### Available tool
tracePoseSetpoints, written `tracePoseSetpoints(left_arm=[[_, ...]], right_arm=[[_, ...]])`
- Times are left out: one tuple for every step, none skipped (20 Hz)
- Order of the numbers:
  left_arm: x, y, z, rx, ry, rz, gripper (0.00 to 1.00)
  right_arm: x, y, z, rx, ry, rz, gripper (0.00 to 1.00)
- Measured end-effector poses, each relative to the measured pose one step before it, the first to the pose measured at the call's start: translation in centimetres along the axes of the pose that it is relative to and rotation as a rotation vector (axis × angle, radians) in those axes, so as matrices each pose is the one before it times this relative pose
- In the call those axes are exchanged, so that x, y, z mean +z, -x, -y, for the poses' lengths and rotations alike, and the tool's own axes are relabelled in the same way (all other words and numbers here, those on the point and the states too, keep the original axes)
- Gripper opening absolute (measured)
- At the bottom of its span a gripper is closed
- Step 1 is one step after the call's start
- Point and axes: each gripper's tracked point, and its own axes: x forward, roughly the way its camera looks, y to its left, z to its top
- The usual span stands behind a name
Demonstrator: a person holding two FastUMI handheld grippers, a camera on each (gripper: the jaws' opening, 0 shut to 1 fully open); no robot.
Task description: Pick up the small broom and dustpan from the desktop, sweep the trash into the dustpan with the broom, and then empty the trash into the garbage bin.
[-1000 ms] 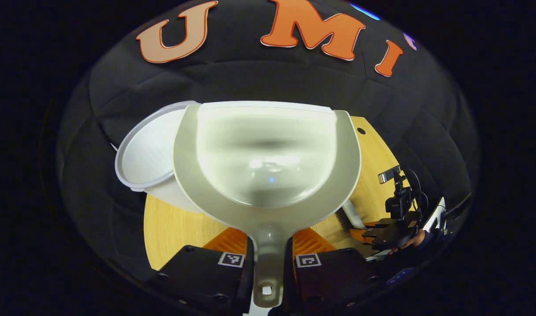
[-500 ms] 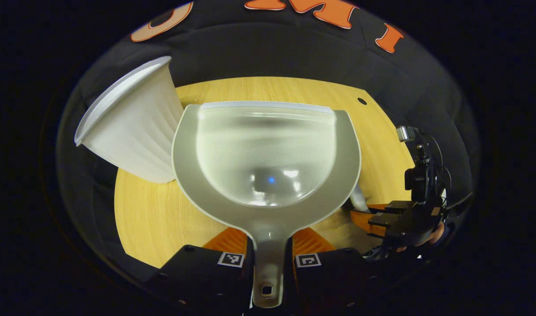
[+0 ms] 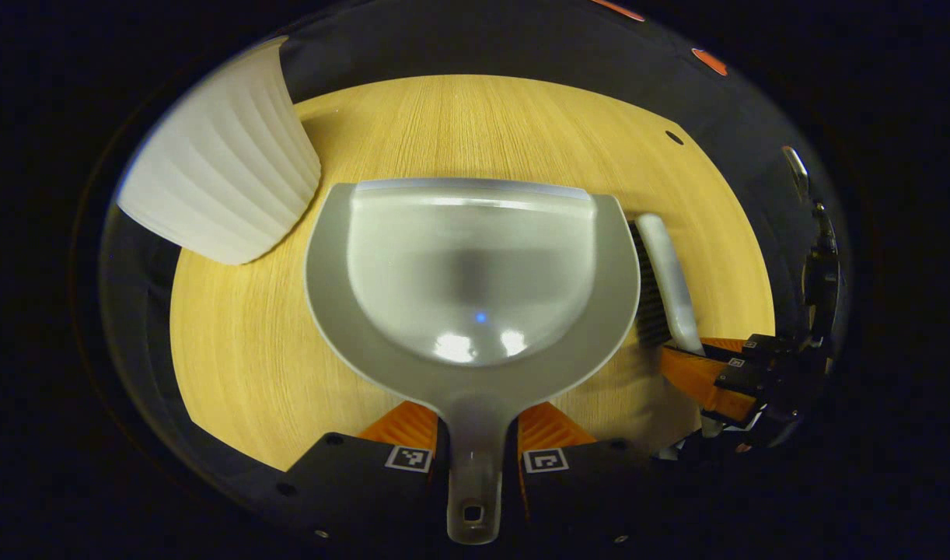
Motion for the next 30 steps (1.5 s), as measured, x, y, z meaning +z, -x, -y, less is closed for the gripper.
tracePoseSetpoints(left_arm=[[-0.348, -0.572, 0.027, 0.0049, 0.00269, -0.01002, 0.28], [-0.235, -0.442, 0.01, 0.00443, -0.0006, -0.01052, 0.28], [-0.18, -0.386, 0.105, -0.0007, 0.0039, -0.00687, 0.29], [-0.226, -0.286, 0.118, -0.00448, 0.00817, -0.00823, 0.29], [-0.2, -0.408, 0.247, -0.00719, 0.00674, -0.00785, 0.29], [-0.269, -0.28, 0.098, 0.00033, 0.00542, -0.00917, 0.29], [0.052, -0.255, 0.058, 0.00257, -0.00974, 0.00812, 0.3], [0.123, -0.061, -0.138, 0.00173, -0.0065, 0.00293, 0.3], [0.078, 0.183, -0.007, -0.0027, -0.00409, -0.0009, 0.31], [0.153, 0.008, 0.139, -0.00406, 0.00118, 0.00554, 0.31], [0.051, 0.031, 0.118, -0.00489, 0.00122, 0.00184, 0.36], [0.017, -0.063, 0.067, -0.00335, 0.00119, 0.00153, 0.34], [-0.024, 0.095, 0.244, -0.00858, -0.00243, 0.00377, 0.36], [0.175, 0.063, 0.055, -0.00225, -0.00806, 0.00914, 0.37], [-0.015, 0.097, -0.084, 0.00354, -0.00682, 0.00115, 0.38], [-0.003, 0.354, 0.328, -0.01146, -0.0101, 0.00161, 0.42], [-0.147, 0.393, 0.065, 0.00422, -0.01099, -0.0033, 0.51], [0.243, 0.235, 0.134, -0.00548, -0.0104, 0.01551, 0.57], [0.028, 0.121, 0.093, -0.00465, -0.00261, 0.00345, 0.65], [-0.073, 0.134, 0.263, -0.00532, 0.00361, 0.00944, 0.65], [-0.151, 0.305, 0.126, -0.00728, 0.01286, 0.00089, 0.67], [-0.043, 0.411, 0.098, -0.01237, 0.01492, 0.0007, 0.67], [-0.084, 0.451, 0.028, -0.01365, 0.01667, -0.00279, 0.67], [-0.098, 0.473, 0.068, -0.01357, 0.00865, -0.00165, 0.68], [0.288, 0.424, -0.177, -0.00055, 0.00353, 0.02403, 0.68], [0.106, 0.221, -0.189, 0.00309, 0.00053, 0.01426, 0.68], [0.294, 0.434, -0.213, 0.00405, -0.00514, 0.028, 0.68], [0.195, 0.302, -0.092, 0.00196, -0.0018, 0.02273, 0.68], [0.351, 0.407, 0.075, -0.00323, -0.00575, 0.02992, 0.68], [0.447, 0.514, 0.073, -0.00144, -0.00418, 0.0371, 0.68]], right_arm=[[0.117, 0.21, -0.071, 0.00125, -0.00064, 0.00276, 0.38], [-0.1, 0.048, -0.084, 0.00356, 0.00027, -0.00351, 0.22], [0.001, -0.088, 0.063, -0.00116, 0.00019, -0.00112, 0.35], [-0.034, 0.1, 0.071, -0.00265, 0.00018, 0.00288, 0.36], [0.015, -0.077, -0.062, 0.00279, -0.00061, 0.0044, 0.37], [0.058, 0.005, 0.016, 0.00122, -0.00056, 0.00525, 0.37], [0.113, 0.166, 0.008, 0.0025, -0.00114, 0.00287, 0.4], [0.009, 0.047, 0.142, -0.00343, -0.00071, 0.0006, 0.41], [0.004, -0.03, 0.091, -0.00126, -0.00038, 0.00021, 0.54], [0.016, 0.046, 0.082, -0.00253, -0.0003, 0.00144, 0.39], [0.044, 0.022, 0.034, 0.00071, -0.00139, 0.003, 0.52], [0.106, 0.082, 0.038, 0.00064, -0.00204, 0.00295, 0.54], [0.003, -0.023, 0.003, 0.00293, -0.00176, 0.00173, 0.58], [0.008, 0.009, 0.014, 0.00083, -0.0005, 0.00325, 0.51], [-0.006, -0.052, -0.001, 0.00183, 0.00007, 0.00099, 0.6], [-0.077, 0.017, 0.06, -0.00049, -0.00001, 0.00096, 0.53], [0.015, 0.04, -0.034, 0.00086, 0.00028, 0.00193, 0.53], [-0.019, 0.159, -0.023, 0.00121, -0.00171, 0.00296, 0.62], [0.161, 0.022, 0.039, 0.00323, -0.00294, 0.00459, 0.63], [-0.011, 0.106, -0.005, 0.00108, -0.00134, 0.00197, 0.63], [-0.016, 0.127, -0.048, 0.00198, -0.00153, 0.00214, 0.63], [0.013, 0.092, 0.08, -0.00002, -0.00068, 0.00247, 0.63], [0.099, -0.044, -0.046, 0.00295, -0.00174, 0.00349, 0.63], [0.043, 0.214, 0.081, -0.00152, -0.00134, 0.00607, 0.63], [0.22, 0.204, 0.095, -0.00019, 0.00056, 0.01171, 0.63], [0.223, 0.358, 0.257, -0.00339, 0.00101, 0.01546, 0.63], [0.288, 0.412, 0.033, -0.00216, 0.00021, 0.01503, 0.63], [0.362, 0.526, 0.054, -0.00207, -0.00249, 0.01874, 0.63], [0.319, 0.583, 0.104, -0.00608, 0.00078, 0.01105, 0.63], [0.316, 0.797, 0.258, -0.00698, 0.00058, 0.01656, 0.63]])
